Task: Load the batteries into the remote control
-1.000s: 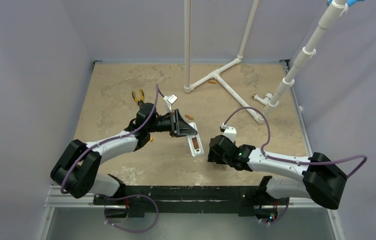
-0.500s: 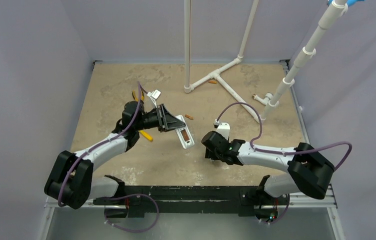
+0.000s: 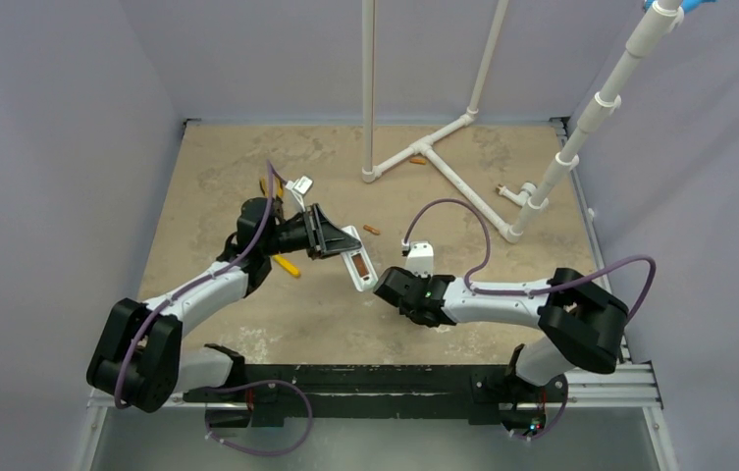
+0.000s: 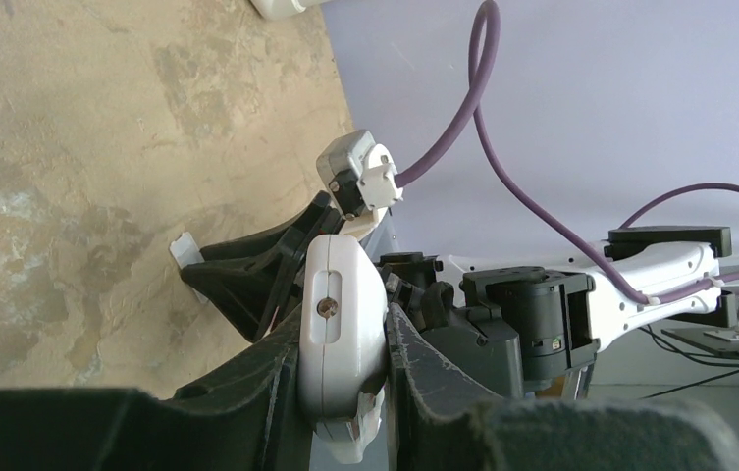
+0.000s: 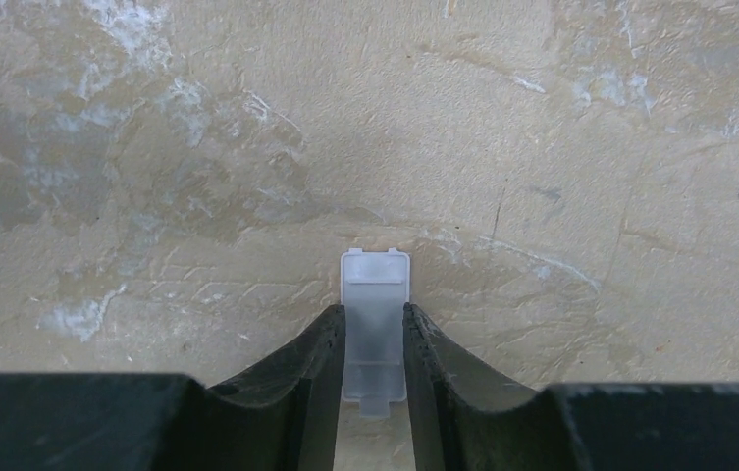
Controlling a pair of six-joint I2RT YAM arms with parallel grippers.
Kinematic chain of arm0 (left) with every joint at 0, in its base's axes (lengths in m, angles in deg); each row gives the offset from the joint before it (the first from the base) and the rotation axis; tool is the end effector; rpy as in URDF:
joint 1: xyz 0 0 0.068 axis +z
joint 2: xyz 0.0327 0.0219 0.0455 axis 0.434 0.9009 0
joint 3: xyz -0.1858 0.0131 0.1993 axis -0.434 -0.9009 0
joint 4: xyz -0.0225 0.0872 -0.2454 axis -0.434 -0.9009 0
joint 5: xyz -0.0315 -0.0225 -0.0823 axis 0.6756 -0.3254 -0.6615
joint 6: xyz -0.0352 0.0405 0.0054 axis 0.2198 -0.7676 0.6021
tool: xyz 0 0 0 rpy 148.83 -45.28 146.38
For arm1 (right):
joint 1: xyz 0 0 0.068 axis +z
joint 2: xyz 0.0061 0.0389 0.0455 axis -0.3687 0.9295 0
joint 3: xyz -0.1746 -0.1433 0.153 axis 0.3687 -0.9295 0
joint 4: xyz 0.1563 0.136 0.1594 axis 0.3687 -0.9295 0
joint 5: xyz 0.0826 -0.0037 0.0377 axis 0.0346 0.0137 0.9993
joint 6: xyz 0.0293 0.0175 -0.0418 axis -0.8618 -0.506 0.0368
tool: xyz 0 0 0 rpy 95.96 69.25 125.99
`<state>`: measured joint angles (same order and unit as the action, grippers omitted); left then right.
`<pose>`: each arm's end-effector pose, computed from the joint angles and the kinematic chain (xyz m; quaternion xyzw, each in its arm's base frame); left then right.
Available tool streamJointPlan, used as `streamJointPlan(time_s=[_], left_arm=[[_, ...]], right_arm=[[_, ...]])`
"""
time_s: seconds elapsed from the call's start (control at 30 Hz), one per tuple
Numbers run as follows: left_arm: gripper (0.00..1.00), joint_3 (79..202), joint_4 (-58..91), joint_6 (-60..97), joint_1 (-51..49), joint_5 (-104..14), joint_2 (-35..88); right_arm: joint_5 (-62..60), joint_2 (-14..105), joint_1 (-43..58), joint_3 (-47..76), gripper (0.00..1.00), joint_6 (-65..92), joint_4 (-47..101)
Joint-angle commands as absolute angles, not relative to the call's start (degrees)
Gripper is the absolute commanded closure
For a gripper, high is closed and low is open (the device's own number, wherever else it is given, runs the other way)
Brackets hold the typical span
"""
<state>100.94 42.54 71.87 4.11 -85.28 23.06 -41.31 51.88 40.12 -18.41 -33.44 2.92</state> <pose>0.2339 -0.1215 0.2377 -0.0159 0.7502 -0.6289 0.2039 0.1399 0.2199 0.1495 -0.0161 0.9458 -0.0026 0.3243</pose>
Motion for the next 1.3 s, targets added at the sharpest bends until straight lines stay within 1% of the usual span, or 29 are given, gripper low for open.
streamJointPlan(time_s=[0.0,0.23,0.47,0.6,0.73,0.8,0.9,1.03,1.17,1.27], left_arm=[[1.00,102.60,45.27,71.60,4.41,-86.61,23.47],[1.00,102.69,45.35,71.64,4.36,-86.86,23.90],[1.00,102.77,45.65,71.87,4.36,-86.95,24.13],[1.00,102.94,45.62,71.96,4.36,-87.05,24.07],[1.00,102.99,45.70,72.04,4.37,-86.96,24.17],[1.00,103.00,45.62,72.04,4.36,-86.96,24.18],[1.00,102.97,45.78,72.04,4.37,-86.87,24.28],[1.00,102.99,45.75,72.13,4.36,-86.67,24.07],[1.00,102.78,45.64,72.13,4.36,-86.39,23.61],[1.00,102.76,45.55,72.13,4.36,-86.34,23.47]], right_arm=[[-35.62,55.75,41.60,-23.77,0.73,-36.28,-8.22],[-36.04,50.55,41.65,-25.30,0.69,-36.81,-10.38],[-31.32,47.59,41.65,-27.68,0.68,-36.94,-6.67],[-30.46,45.01,41.65,-28.61,0.57,-37.33,-5.07],[-30.93,40.35,41.49,-30.28,0.53,-38.13,-3.13],[-31.68,37.54,41.28,-31.16,0.54,-38.74,-2.52],[-31.69,34.02,39.45,-32.69,0.58,-39.22,-1.69],[-27.77,29.48,35.77,-36.45,0.62,-37.56,3.04],[-23.90,27.87,32.46,-38.35,0.64,-35.77,6.03],[-23.11,28.11,32.08,-38.58,0.65,-35.24,7.01]])
